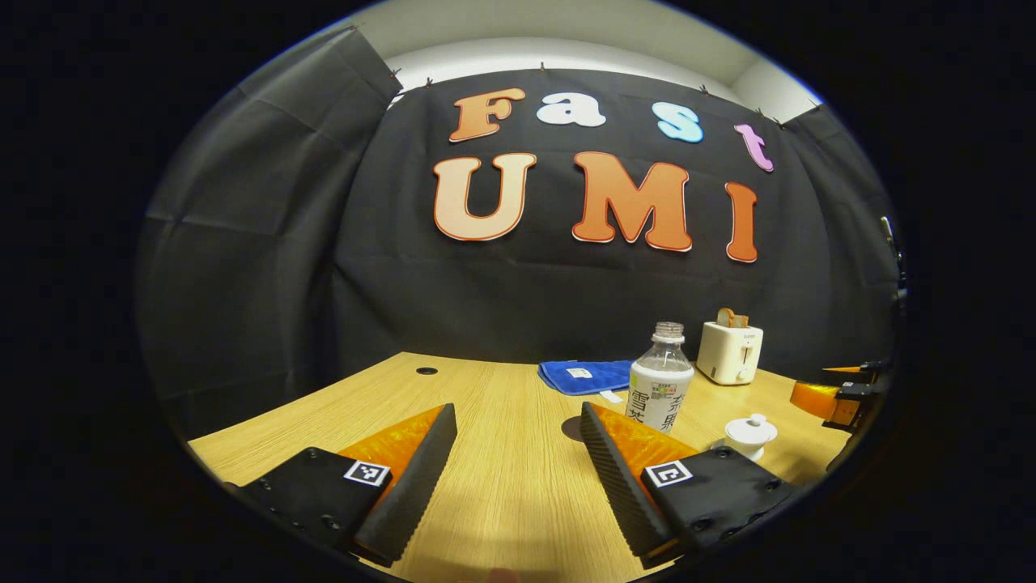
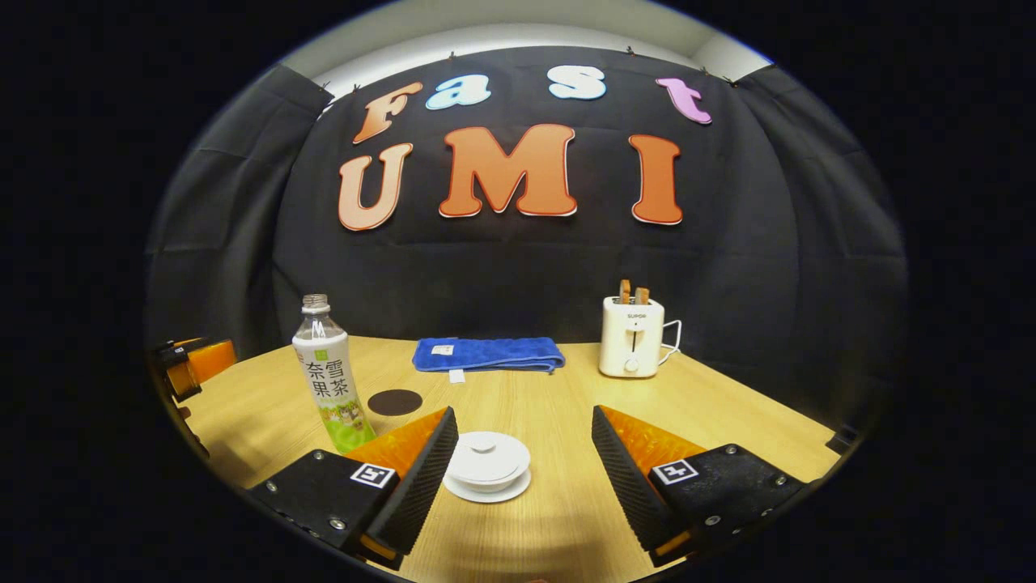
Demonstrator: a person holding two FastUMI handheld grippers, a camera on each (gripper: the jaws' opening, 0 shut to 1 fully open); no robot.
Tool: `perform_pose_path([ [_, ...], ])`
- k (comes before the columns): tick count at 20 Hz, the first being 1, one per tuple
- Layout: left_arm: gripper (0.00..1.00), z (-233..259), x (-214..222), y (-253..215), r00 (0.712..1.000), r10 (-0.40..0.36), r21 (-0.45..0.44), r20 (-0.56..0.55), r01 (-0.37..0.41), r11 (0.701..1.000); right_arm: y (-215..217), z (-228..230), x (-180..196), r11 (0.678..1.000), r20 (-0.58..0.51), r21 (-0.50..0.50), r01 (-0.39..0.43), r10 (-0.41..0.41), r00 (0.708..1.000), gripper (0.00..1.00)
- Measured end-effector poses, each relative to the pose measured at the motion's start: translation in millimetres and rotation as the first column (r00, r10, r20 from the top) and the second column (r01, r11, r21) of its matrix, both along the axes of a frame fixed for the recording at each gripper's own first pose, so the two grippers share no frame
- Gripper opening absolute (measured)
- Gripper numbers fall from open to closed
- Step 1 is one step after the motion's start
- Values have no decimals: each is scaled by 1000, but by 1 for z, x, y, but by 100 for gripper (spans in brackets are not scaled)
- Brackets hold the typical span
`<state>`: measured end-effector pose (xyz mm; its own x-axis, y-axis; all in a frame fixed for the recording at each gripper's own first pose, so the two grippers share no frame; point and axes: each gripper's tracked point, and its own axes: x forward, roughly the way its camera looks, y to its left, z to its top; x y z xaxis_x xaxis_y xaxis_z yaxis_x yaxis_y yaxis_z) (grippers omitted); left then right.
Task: Open the teacup lid with one hand, grasp the water bottle and pour water into the teacup with the other hand; after pouring, place the water bottle on the coaster and then close the teacup lid.
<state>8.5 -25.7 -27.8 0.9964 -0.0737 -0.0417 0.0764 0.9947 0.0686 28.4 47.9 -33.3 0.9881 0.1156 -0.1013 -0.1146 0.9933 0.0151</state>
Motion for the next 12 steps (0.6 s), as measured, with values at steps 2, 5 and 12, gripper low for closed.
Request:
perform_pose_path([
  [2,99,0,0,2,1000,3,9,1,-3,1000,10,-7,10,1000,-31,4,-10,10,999,99],
  [5,98,-5,4,6,1000,10,4,-7,-10,1000,20,-23,23,1000,-94,6,-19,19,995,98],
  [12,99,-14,7,11,999,22,8,-32,-22,1000,41,-41,41,998,-165,-13,-54,51,985,77],
])
